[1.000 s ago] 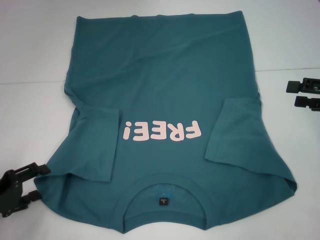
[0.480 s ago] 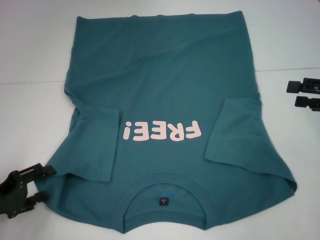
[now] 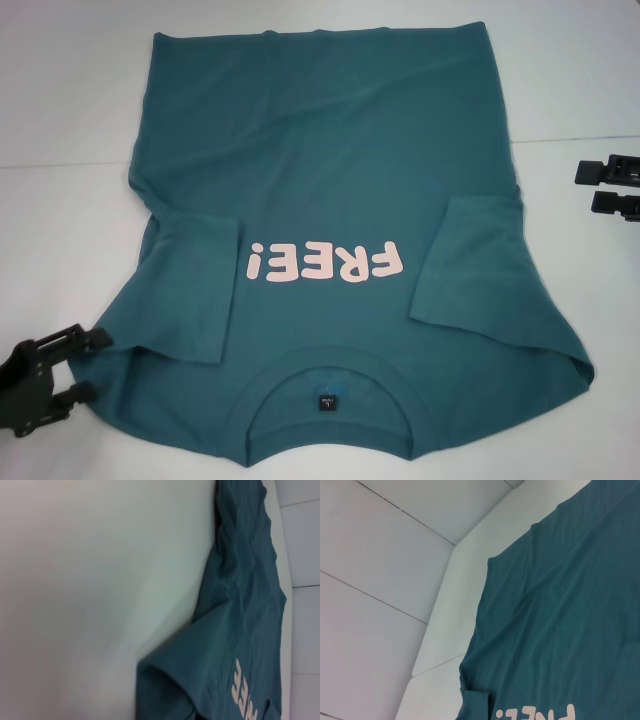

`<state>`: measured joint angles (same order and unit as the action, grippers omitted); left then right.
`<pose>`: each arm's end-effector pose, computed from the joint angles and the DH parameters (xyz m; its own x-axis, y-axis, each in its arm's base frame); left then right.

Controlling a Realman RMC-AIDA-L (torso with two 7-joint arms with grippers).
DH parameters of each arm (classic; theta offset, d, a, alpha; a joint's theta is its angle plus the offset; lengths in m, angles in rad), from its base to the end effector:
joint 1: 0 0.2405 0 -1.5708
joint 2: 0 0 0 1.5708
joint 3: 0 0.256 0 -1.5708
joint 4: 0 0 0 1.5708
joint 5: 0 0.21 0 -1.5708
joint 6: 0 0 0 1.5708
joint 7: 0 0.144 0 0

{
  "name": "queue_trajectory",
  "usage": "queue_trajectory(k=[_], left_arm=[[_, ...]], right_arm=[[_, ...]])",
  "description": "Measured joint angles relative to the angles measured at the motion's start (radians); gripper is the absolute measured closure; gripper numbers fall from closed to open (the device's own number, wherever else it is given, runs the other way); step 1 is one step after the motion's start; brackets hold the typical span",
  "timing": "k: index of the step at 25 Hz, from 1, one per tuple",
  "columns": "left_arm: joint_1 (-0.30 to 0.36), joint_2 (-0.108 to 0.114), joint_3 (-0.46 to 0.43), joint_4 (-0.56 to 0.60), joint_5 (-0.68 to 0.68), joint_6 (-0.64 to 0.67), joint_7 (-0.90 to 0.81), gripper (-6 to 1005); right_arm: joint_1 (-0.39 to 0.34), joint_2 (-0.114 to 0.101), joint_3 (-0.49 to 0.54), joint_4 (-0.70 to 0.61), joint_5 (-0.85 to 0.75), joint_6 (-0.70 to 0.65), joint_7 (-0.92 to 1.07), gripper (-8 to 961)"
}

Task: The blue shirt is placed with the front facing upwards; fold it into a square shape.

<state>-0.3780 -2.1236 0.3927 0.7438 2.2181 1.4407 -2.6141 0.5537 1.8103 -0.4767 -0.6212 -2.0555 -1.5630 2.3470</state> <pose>-0.3499 0.2898 0.0219 -0.4210 0.7610 0.4936 0.8976 0.2711 0.3476 0.3101 0.3617 0.1320 0.0748 -0.7941 -0.6032 -0.9672 -0.2050 0.1500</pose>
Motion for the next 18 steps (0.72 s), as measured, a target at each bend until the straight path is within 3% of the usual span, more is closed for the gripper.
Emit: queue_trajectory(k=[18], left_arm=[[0.030, 0.005, -0.056, -0.045, 0.010, 0.028, -0.051, 174]], right_arm=[[-0.003, -0.002, 0.006, 0.000, 0.000, -0.002, 0.000, 137]])
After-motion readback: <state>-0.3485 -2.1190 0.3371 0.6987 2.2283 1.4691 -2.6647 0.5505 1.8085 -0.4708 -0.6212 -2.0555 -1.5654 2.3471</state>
